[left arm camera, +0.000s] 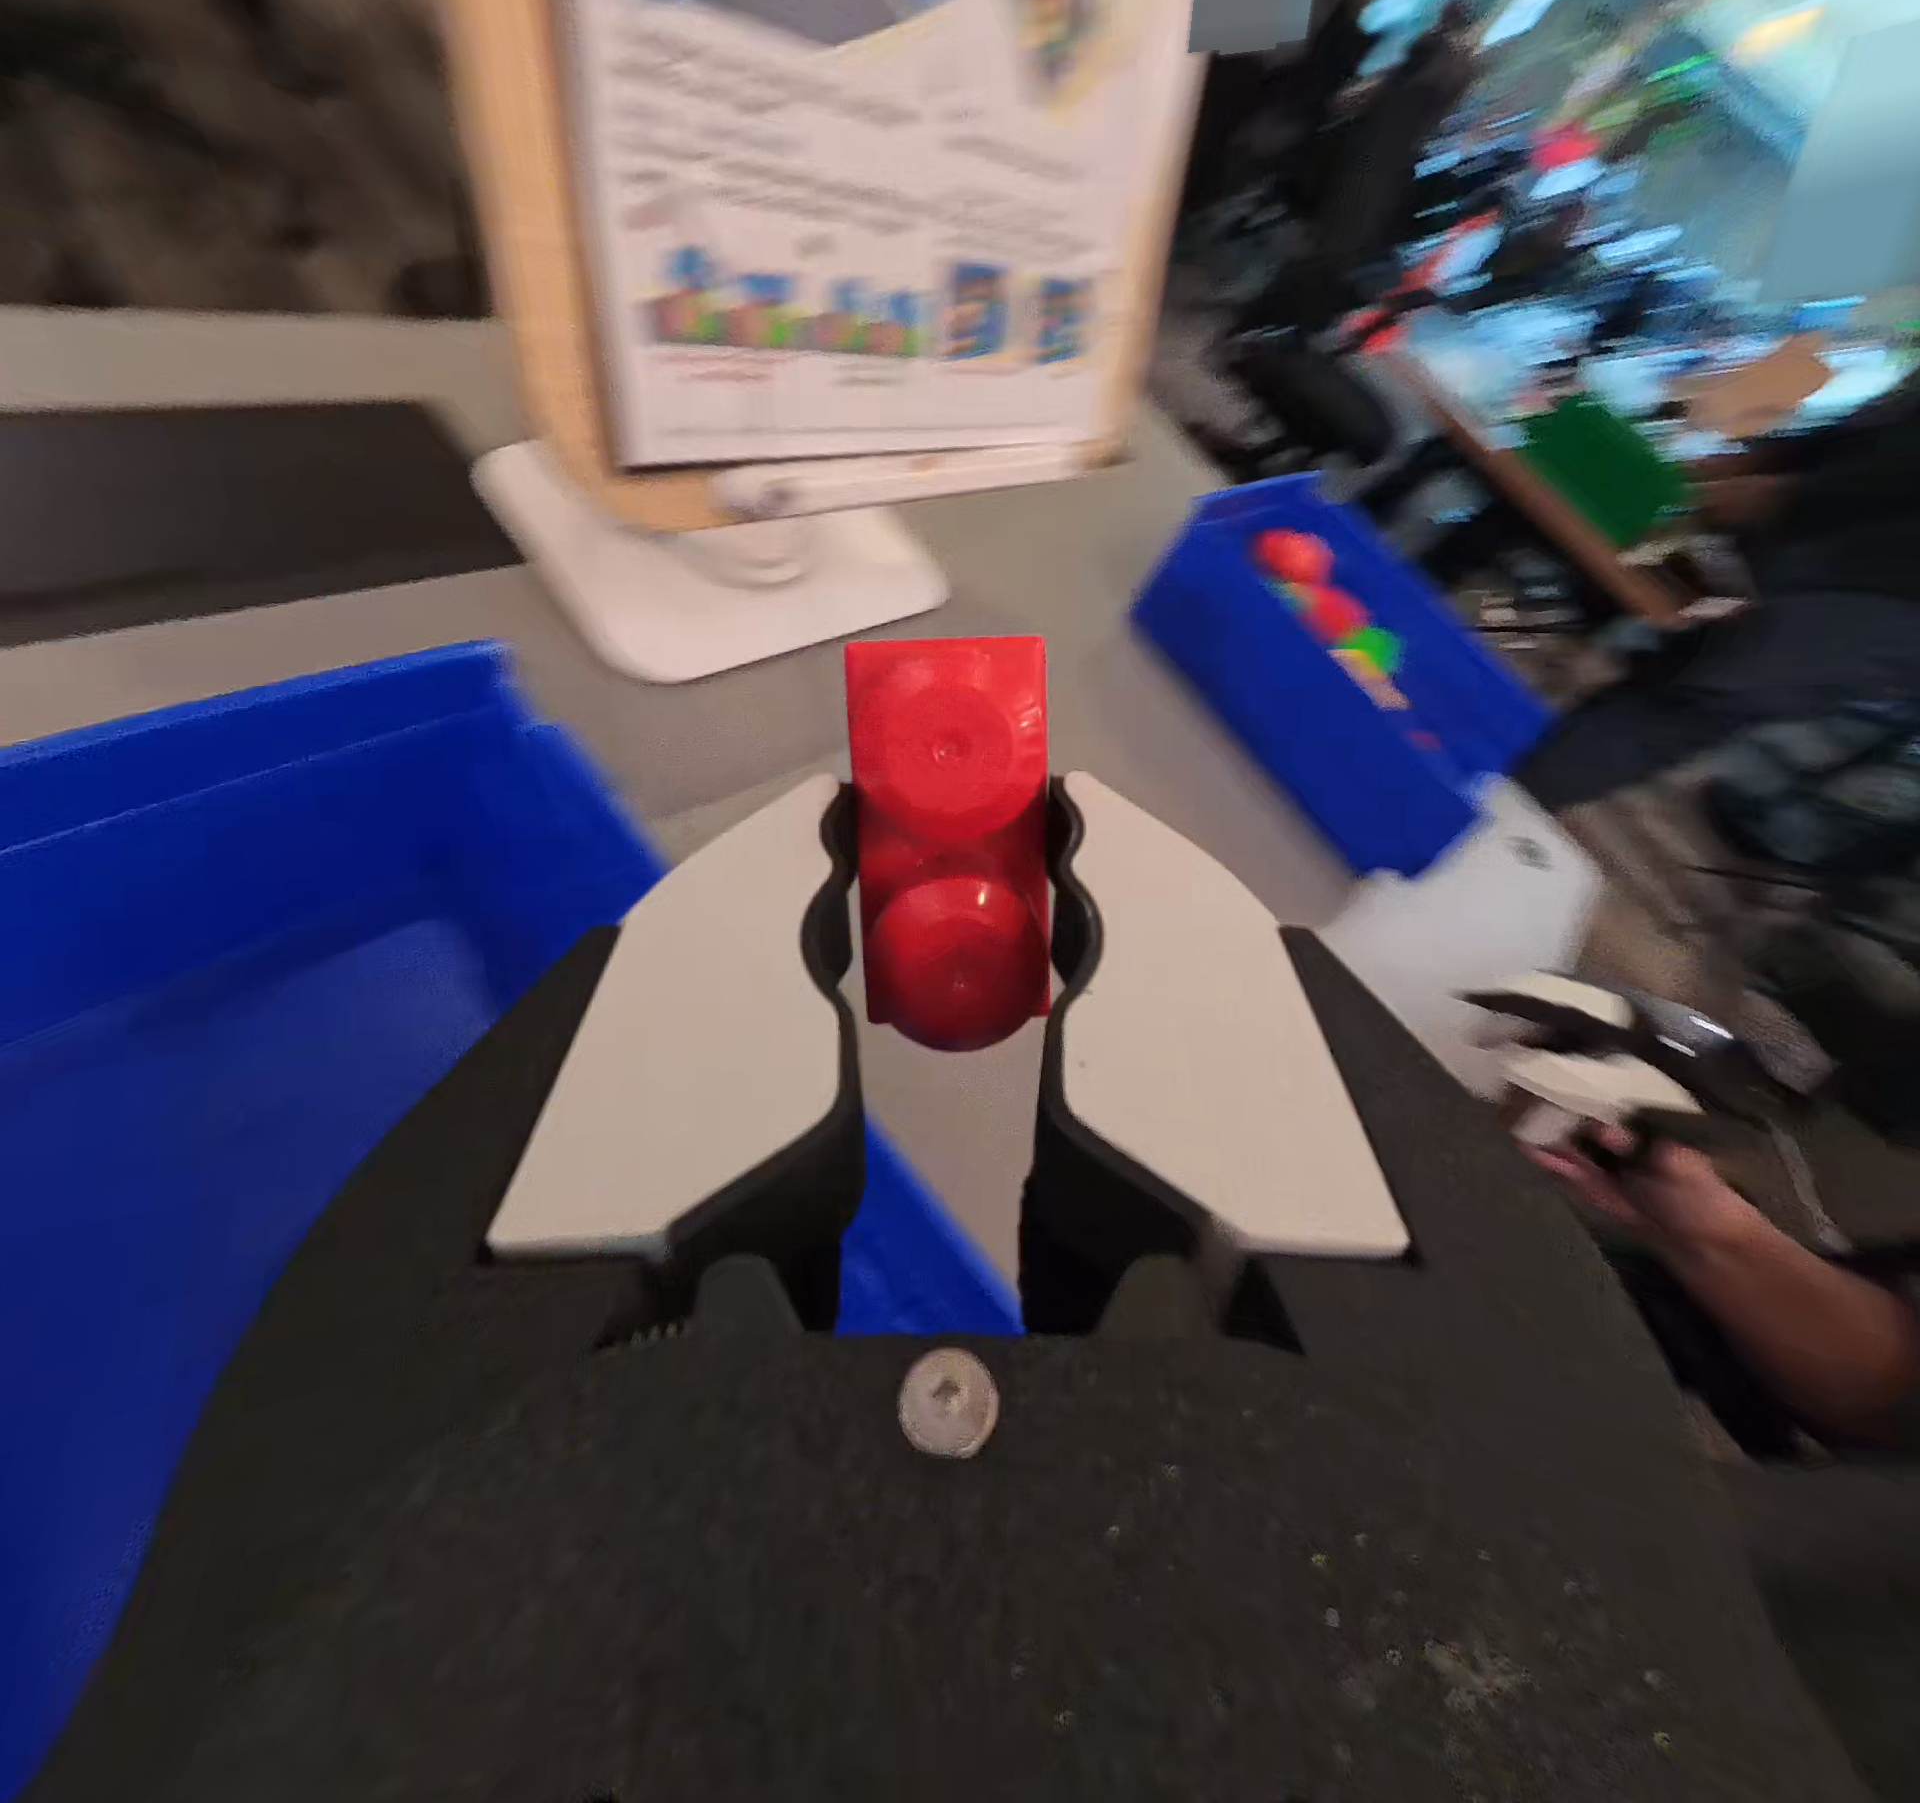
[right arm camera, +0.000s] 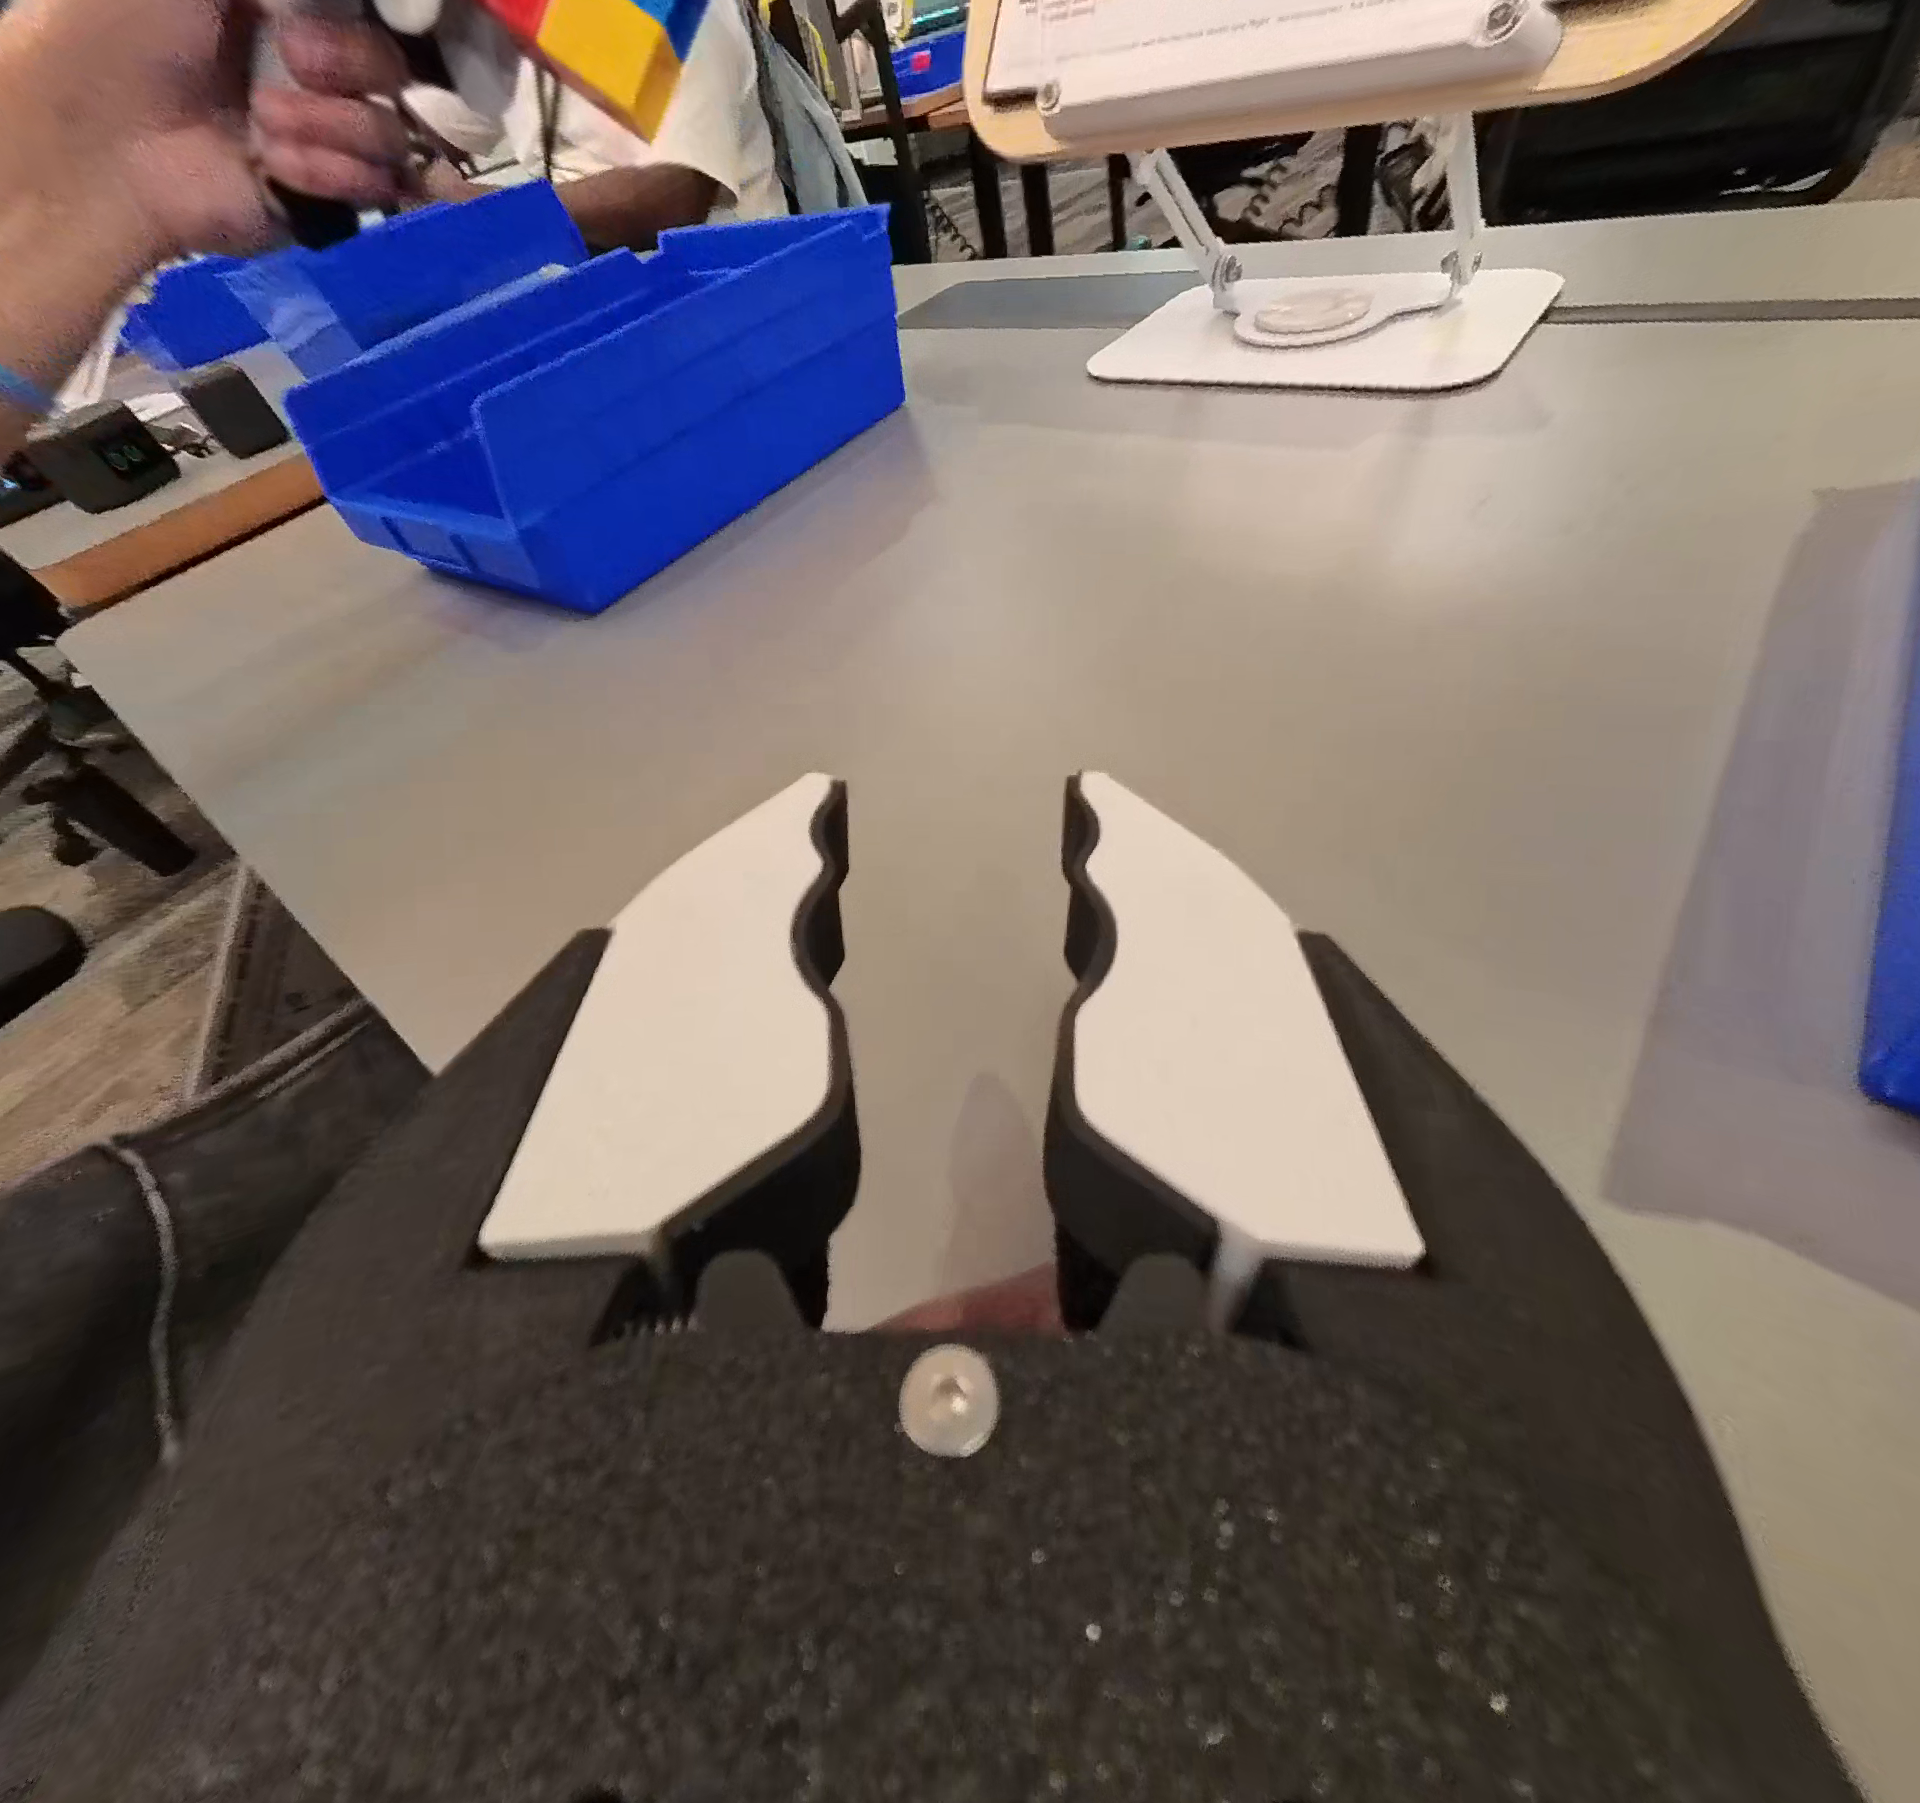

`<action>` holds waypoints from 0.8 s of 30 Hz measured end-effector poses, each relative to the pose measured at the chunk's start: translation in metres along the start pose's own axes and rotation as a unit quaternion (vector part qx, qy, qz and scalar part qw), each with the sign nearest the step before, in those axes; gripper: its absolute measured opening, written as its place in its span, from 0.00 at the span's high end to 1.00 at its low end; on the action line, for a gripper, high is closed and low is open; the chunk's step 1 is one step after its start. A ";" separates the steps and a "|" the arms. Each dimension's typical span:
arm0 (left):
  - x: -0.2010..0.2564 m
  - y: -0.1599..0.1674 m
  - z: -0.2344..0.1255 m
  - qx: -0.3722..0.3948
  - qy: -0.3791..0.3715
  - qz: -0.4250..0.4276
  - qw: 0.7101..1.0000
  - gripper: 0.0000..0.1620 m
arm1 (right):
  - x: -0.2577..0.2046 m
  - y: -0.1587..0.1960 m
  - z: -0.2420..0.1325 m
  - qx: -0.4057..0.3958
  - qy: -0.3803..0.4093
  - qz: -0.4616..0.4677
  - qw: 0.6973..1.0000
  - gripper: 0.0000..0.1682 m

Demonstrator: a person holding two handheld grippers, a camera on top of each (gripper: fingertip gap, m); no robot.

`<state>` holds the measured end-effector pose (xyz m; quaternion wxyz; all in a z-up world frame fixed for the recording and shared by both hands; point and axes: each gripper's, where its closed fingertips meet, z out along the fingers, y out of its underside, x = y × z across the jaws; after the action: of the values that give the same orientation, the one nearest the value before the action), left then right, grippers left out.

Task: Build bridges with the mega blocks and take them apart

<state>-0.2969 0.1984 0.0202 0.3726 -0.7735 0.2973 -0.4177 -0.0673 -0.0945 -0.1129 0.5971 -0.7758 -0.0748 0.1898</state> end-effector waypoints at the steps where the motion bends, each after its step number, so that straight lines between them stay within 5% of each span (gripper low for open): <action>1: 0.024 0.001 -0.006 0.021 0.046 0.010 0.999 0.79 | -0.004 -0.005 0.001 0.009 -0.015 0.010 1.000 0.76; 5: 0.112 0.016 -0.022 0.102 0.199 0.035 0.974 0.79 | -0.048 -0.043 0.016 0.054 -0.176 0.054 0.981 0.76; 9: 0.175 0.051 -0.011 0.082 0.298 0.036 0.950 0.79 | -0.101 -0.092 0.033 0.039 -0.382 0.106 0.917 0.72; 12: 0.197 0.083 -0.001 0.022 0.316 0.057 0.947 0.79 | -0.097 -0.100 0.066 0.012 -0.381 0.089 0.920 0.66; 17: 0.201 0.140 0.016 -0.149 0.281 0.127 0.939 0.79 | -0.104 -0.063 0.079 -0.083 -0.389 -0.048 0.916 0.64; 24: 0.207 0.176 0.037 -0.245 0.293 0.194 0.904 0.79 | -0.109 -0.037 0.079 -0.140 -0.384 -0.112 0.906 0.70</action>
<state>-0.1933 -0.0451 -0.0513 0.1416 -0.6102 0.6302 -0.4588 -0.1940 -0.0508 -0.0726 0.4249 -0.7049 -0.4103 0.3926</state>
